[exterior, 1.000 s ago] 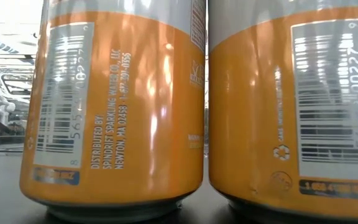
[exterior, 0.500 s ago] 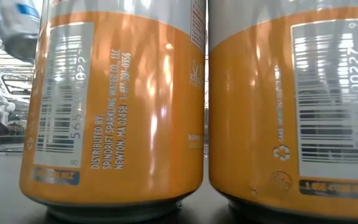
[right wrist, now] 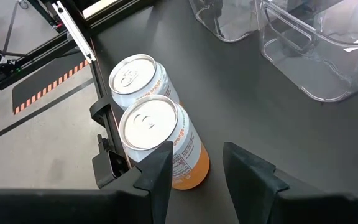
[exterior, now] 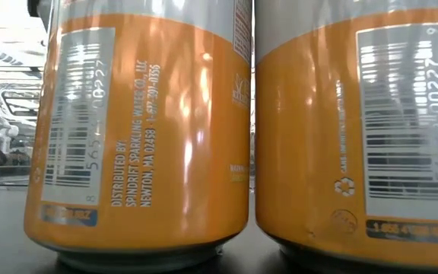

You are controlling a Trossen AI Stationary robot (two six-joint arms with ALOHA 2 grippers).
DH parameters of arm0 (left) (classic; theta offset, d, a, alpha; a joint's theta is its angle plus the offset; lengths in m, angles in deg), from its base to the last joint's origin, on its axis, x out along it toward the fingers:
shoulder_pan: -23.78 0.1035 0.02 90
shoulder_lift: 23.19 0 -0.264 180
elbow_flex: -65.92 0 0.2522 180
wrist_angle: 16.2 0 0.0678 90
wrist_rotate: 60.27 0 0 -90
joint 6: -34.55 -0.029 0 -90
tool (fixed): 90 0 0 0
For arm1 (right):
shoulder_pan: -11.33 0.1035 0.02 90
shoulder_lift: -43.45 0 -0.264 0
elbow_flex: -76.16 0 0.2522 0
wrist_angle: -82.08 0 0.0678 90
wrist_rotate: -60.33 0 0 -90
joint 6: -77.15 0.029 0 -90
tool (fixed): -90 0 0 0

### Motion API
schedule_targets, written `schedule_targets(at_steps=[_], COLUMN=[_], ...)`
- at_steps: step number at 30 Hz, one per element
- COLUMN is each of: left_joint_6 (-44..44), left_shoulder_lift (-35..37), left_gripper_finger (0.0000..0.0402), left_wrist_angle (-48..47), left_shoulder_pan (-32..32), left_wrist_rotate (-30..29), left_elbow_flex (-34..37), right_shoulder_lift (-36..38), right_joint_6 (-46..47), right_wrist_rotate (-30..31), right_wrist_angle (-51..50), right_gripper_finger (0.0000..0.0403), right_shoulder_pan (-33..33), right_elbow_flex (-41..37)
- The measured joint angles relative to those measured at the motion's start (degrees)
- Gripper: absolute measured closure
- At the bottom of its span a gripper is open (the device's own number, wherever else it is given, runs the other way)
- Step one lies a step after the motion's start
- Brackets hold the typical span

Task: Sort soda cans
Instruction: Put the white soda can into the left transparent bin

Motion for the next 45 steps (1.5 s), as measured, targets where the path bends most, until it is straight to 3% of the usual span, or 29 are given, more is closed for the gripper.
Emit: schedule_targets(at_steps=[11, 23, 36, 45], left_joint_6=[-15.72, -23.38, -28.03, -28.08], left_shoulder_lift=[-10.03, -13.74, -14.12, -14.1], left_gripper_finger=[0.0121, 0.0121, 0.0121, 0.012], left_wrist_angle=[0.11, 0.33, 8.34, 7.48], left_shoulder_pan=[12.51, 22.56, 27.37, 28.38], left_wrist_rotate=[4.64, 4.71, 9.28, 9.86], left_elbow_flex=[0.0, 1.45, 6.74, 7.39], right_shoulder_lift=[0.0, 0.0, 0.0, 0.0], right_joint_6=[-0.19, -1.33, -1.54, -1.54], right_wrist_rotate=[-0.03, -0.03, -0.03, -0.05], right_wrist_angle=[0.0, -0.02, 0.02, 0.0], right_gripper_finger=[0.0269, 0.0269, 0.0269, 0.0269], right_shoulder_pan=[0.0, -0.02, -0.02, -0.02], right_elbow_flex=[0.0, 0.0, 0.0, 0.0])
